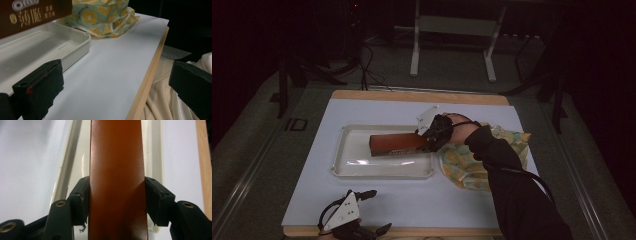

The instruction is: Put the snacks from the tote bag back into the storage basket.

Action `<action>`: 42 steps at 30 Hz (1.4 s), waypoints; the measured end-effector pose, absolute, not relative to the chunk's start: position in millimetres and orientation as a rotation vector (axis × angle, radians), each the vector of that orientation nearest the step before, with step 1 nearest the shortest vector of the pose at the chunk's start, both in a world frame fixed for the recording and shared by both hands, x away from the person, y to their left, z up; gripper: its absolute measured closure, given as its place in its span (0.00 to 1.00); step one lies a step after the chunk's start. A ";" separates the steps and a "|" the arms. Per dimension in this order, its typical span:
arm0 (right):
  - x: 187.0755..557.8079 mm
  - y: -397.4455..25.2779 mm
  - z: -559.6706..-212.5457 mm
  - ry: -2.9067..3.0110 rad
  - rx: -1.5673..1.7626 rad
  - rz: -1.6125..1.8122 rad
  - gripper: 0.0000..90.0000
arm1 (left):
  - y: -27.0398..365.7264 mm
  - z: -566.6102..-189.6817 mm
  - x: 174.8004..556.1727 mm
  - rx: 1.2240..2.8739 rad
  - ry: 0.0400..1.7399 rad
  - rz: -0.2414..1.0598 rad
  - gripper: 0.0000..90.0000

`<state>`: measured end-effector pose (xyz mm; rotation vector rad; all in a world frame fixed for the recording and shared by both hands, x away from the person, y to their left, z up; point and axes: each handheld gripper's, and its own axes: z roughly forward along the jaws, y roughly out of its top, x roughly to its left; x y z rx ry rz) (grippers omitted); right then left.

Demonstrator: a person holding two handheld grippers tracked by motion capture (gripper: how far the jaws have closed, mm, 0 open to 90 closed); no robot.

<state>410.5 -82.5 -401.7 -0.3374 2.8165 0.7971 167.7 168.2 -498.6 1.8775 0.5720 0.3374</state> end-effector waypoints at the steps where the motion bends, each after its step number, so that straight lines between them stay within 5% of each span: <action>1: 410.9 -81.3 -404.8 2.817 -0.339 0.800 0.48 | 168.3 -498.7 167.6 1.878 0.571 0.337 0.00; 42: 420.6 -70.1 -473.6 2.923 -0.218 0.697 0.47 | 168.2 -499.1 167.3 1.882 0.567 0.331 0.00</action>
